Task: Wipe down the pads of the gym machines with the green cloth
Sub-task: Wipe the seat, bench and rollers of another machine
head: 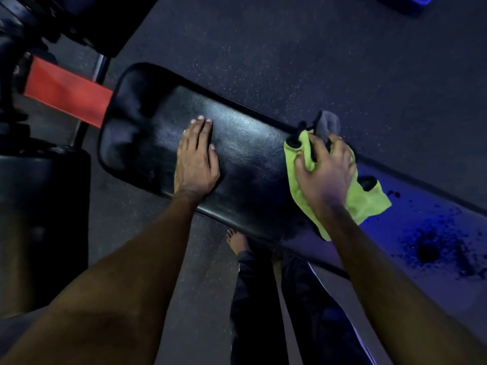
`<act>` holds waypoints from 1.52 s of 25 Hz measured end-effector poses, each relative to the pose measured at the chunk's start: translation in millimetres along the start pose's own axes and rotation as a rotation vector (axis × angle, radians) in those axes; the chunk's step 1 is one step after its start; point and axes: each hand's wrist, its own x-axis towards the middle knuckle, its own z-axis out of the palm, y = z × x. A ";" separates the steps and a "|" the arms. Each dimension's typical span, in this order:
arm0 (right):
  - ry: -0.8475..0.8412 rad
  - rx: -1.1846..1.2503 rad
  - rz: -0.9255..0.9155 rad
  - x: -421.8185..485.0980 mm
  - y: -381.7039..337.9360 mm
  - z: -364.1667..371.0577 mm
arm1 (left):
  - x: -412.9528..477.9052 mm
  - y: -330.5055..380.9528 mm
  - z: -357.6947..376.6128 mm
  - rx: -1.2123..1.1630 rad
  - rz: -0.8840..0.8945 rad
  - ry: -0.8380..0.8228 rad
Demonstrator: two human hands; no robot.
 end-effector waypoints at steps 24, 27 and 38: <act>0.194 -0.012 0.188 -88.7 -55.0 57.3 | -2.3 -3.8 5.0 0.023 0.034 -0.003; 0.126 -0.050 -0.006 -125.6 -64.1 72.5 | -3.5 -4.2 6.9 0.031 0.033 0.022; 0.477 0.221 0.559 -177.8 38.5 70.4 | -3.2 -9.3 15.4 0.091 0.065 0.085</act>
